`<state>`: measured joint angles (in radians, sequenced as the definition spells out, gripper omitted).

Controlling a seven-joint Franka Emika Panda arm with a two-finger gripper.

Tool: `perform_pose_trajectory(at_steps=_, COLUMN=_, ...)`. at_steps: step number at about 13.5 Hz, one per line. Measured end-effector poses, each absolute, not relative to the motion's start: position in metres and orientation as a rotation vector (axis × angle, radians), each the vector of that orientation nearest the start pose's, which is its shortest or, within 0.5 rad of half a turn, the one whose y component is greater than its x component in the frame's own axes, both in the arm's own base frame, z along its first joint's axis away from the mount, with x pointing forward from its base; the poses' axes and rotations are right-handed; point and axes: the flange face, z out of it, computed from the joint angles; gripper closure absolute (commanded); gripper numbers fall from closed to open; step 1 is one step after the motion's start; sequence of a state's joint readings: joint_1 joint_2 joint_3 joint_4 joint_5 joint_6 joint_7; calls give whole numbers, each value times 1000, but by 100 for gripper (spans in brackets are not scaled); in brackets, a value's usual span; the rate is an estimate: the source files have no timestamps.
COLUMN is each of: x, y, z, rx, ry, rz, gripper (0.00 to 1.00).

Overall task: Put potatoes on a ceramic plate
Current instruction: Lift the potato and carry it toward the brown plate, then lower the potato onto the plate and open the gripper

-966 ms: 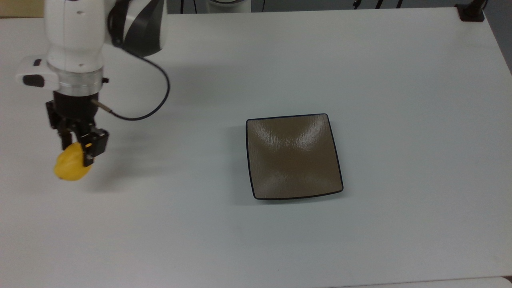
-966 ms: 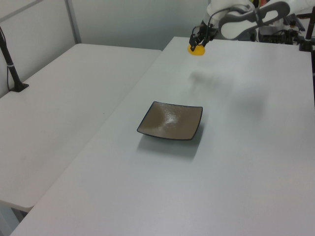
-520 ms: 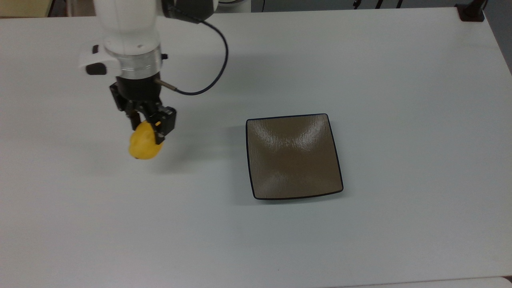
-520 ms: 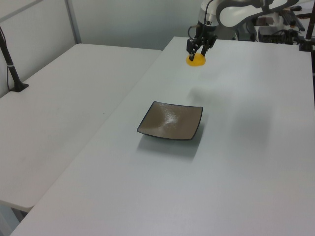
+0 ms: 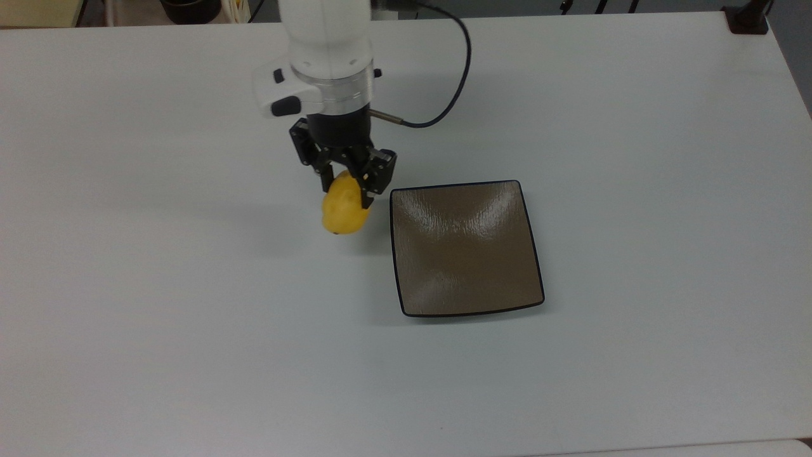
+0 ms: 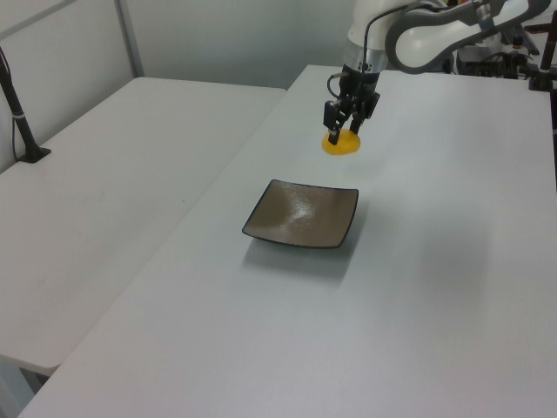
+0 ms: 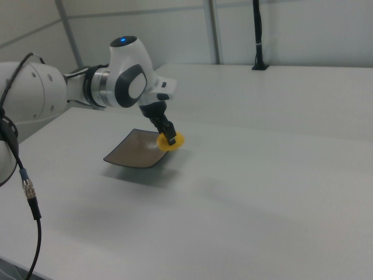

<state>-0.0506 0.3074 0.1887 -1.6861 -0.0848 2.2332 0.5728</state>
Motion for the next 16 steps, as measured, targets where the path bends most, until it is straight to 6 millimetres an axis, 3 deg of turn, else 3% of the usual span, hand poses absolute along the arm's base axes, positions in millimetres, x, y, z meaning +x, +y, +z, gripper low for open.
perform_pose_trajectory(at_steps=6, x=649, y=135, z=436, rx=-2971, ry=575, rz=-299, gripper=71)
perform_pose_trajectory(at_steps=7, x=649, y=139, z=433, rx=-2960, ry=577, rz=-283, gripper=66)
perform_pose_trajectory(at_steps=8, x=651, y=142, z=428, rx=-2948, ry=584, rz=-263, gripper=28)
perform_pose_trajectory(at_steps=9, x=655, y=146, z=421, rx=-2936, ry=605, rz=-249, gripper=0)
perform_pose_trajectory(at_steps=12, x=661, y=168, z=412, rx=-2903, ry=613, rz=-252, gripper=0)
perform_pose_trajectory(at_steps=16, x=661, y=170, z=419, rx=-2921, ry=594, rz=-256, gripper=0)
